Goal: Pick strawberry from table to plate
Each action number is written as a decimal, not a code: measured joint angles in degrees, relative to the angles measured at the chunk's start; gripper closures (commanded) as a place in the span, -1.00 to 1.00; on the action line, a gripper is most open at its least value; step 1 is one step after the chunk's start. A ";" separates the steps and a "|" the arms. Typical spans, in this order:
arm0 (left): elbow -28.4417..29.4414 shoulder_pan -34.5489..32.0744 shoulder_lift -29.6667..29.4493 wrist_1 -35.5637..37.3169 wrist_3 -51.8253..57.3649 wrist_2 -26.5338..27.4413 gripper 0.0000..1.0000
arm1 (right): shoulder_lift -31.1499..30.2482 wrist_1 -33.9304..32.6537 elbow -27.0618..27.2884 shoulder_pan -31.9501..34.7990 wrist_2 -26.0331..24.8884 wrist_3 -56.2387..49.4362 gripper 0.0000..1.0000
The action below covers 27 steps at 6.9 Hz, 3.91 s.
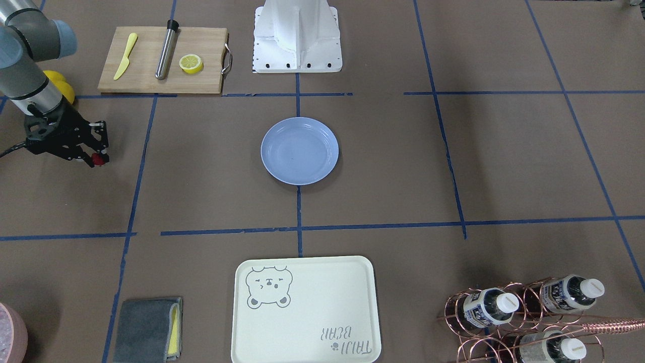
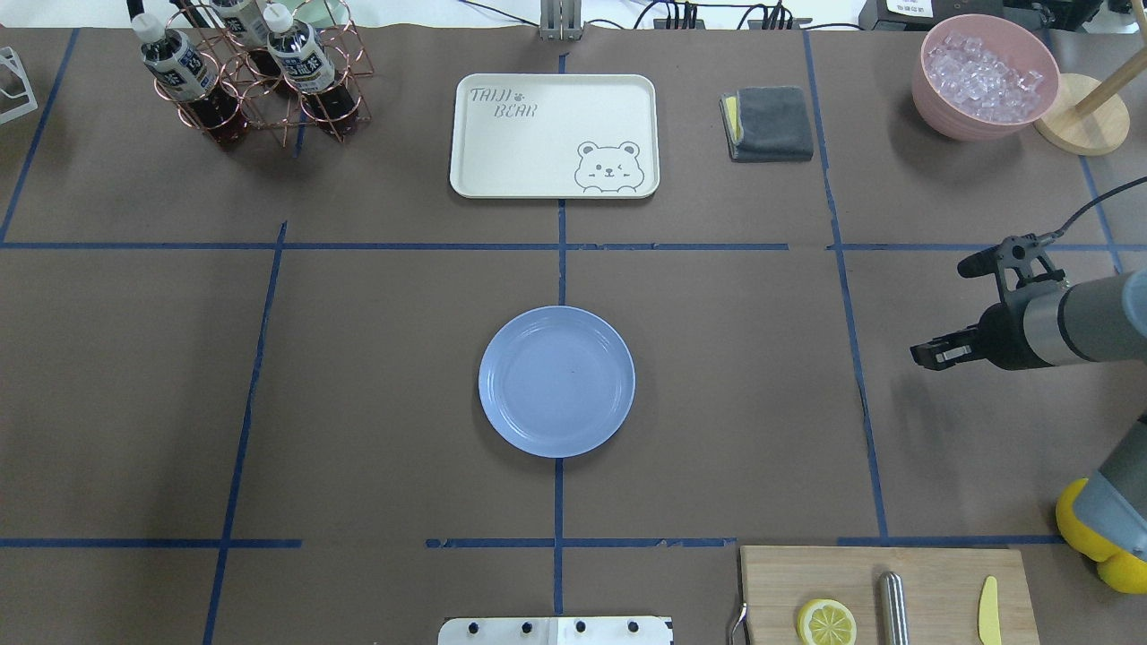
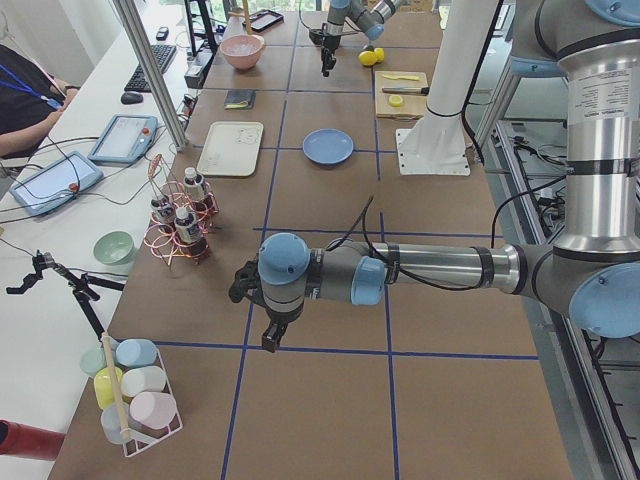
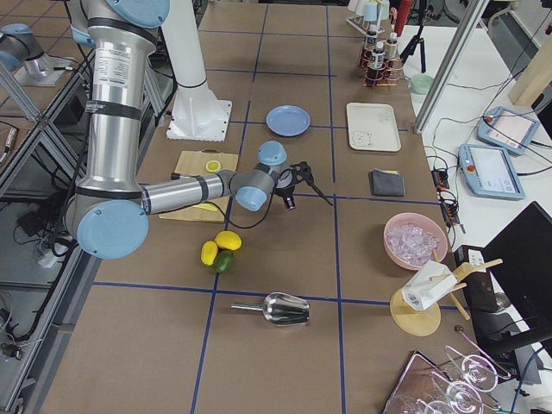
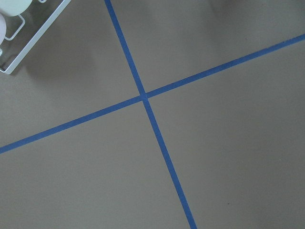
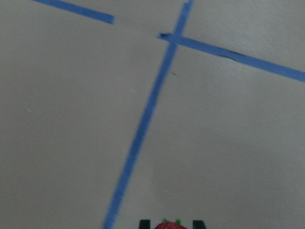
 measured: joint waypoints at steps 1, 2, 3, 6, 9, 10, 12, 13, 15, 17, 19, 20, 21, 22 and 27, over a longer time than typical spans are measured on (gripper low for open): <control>0.00 0.00 0.00 -0.02 -0.04 0.01 -1.00 | 6.86 -7.61 1.94 -1.80 -0.12 4.39 1.00; 0.00 0.00 0.00 -0.03 -0.06 0.01 -1.00 | 15.08 -15.75 2.61 -4.65 -1.99 9.57 1.00; 0.00 0.00 -0.03 -0.01 -0.06 -0.01 -1.00 | 23.17 -23.17 2.18 -8.61 -6.13 14.62 1.00; -0.08 0.00 -0.14 -0.02 -0.03 -0.15 -1.00 | 43.29 -33.32 -9.68 -17.94 -17.78 27.31 1.00; -0.04 0.01 -0.25 -0.01 -0.01 -0.24 -1.00 | 50.89 -33.64 -20.64 -22.62 -24.13 32.66 1.00; -0.01 0.05 -0.29 -0.02 0.01 -0.25 -1.00 | 51.22 -33.72 -21.23 -23.26 -24.66 33.25 1.00; 0.00 0.08 -0.34 -0.03 0.02 -0.25 -1.00 | 51.03 -34.03 -21.37 -23.76 -25.02 33.56 1.00; 0.00 0.09 -0.35 -0.03 0.02 -0.25 -1.00 | 50.80 -34.31 -21.25 -23.79 -25.05 33.57 1.00; 0.00 0.13 -0.35 -0.09 0.02 -0.25 -1.00 | 50.63 -34.69 -20.97 -23.83 -25.06 33.58 1.00; 0.00 0.10 -0.35 -0.11 0.02 -0.25 -1.00 | 50.42 -34.84 -20.69 -23.83 -25.06 33.58 1.00; 0.00 0.10 -0.35 -0.12 0.02 -0.31 -1.00 | 50.21 -34.88 -20.61 -23.83 -25.06 33.58 1.00; 0.00 0.14 -0.35 -0.12 0.02 -0.33 -1.00 | 50.13 -34.89 -20.55 -23.84 -25.08 33.56 0.29; 0.00 0.16 -0.35 -0.12 0.02 -0.33 -1.00 | 50.09 -34.88 -20.45 -23.83 -25.12 33.50 -0.96; 0.00 0.17 -0.35 -0.12 0.02 -0.34 -1.00 | 50.08 -34.85 -20.20 -23.82 -25.14 33.46 -1.00; 0.14 0.17 -0.35 -0.12 0.04 -0.34 -1.00 | 46.58 -37.53 -12.13 -19.17 -21.97 29.20 -1.00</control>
